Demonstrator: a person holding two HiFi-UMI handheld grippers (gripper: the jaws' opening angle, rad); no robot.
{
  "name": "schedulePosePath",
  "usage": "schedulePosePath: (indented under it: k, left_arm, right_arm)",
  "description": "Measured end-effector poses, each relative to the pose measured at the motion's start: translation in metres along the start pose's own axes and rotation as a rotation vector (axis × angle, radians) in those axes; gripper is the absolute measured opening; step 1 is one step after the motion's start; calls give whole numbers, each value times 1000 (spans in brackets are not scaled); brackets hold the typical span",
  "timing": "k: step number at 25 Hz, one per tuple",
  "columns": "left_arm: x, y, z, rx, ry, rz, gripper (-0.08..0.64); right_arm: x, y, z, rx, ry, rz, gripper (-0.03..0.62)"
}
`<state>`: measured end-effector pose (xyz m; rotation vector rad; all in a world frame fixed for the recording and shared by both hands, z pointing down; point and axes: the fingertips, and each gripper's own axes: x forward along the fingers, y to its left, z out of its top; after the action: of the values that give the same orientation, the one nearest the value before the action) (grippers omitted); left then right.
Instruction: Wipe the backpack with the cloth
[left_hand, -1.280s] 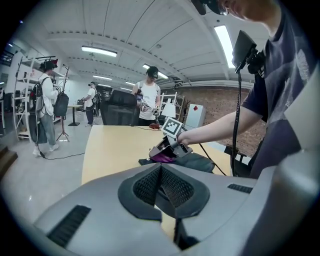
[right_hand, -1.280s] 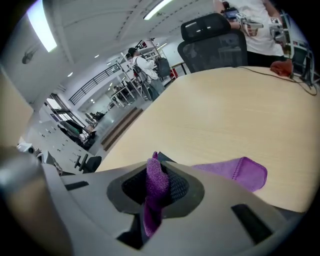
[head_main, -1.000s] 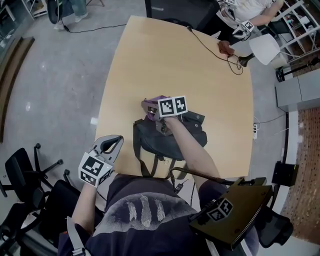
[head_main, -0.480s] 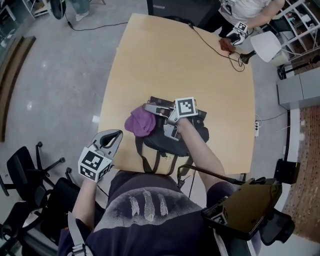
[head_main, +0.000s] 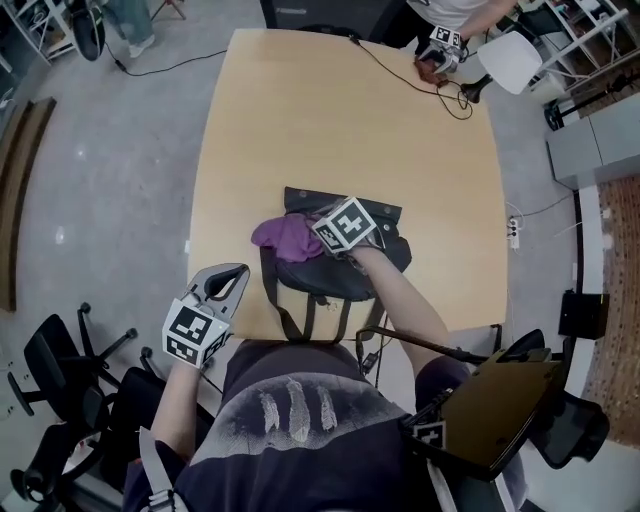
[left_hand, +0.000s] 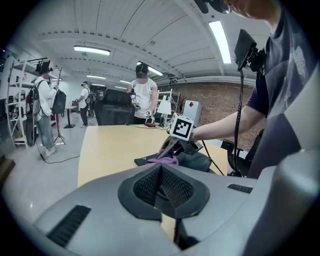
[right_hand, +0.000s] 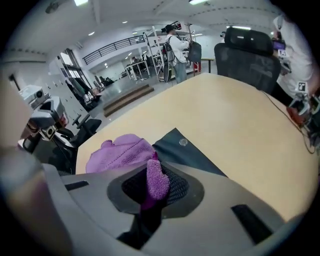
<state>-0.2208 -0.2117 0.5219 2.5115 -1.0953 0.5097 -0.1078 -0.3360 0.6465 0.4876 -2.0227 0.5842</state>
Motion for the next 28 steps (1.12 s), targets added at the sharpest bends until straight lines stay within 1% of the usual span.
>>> schedulePosePath:
  k: [5, 9, 13, 16, 19, 23, 25, 28]
  left_arm:
    - [0, -7, 2, -5, -5, -6, 8]
    - [1, -10, 0, -6, 3, -12, 8]
    - [4, -15, 5, 8, 0, -18, 6]
    - [7, -20, 10, 19, -6, -28, 8]
    - [12, -26, 11, 27, -6, -34, 6]
    - [19, -39, 13, 40, -3, -56, 6]
    - [23, -46, 16, 49, -4, -68, 8]
    - [29, -55, 18, 61, -2, -85, 8]
  right_arm:
    - [-15, -29, -25, -7, 13, -74, 42]
    - [-28, -55, -54, -16, 59, -145, 41]
    - [-41, -78, -74, 33, 55, -175, 42]
    - [-56, -96, -87, 58, 59, -226, 42]
    - [-77, -122, -107, 73, 71, -306, 43]
    - [-127, -160, -142, 108, 93, -467, 42]
    - [-160, -173, -157, 142, 66, -542, 41]
    - [-203, -174, -167, 190, -28, -616, 41]
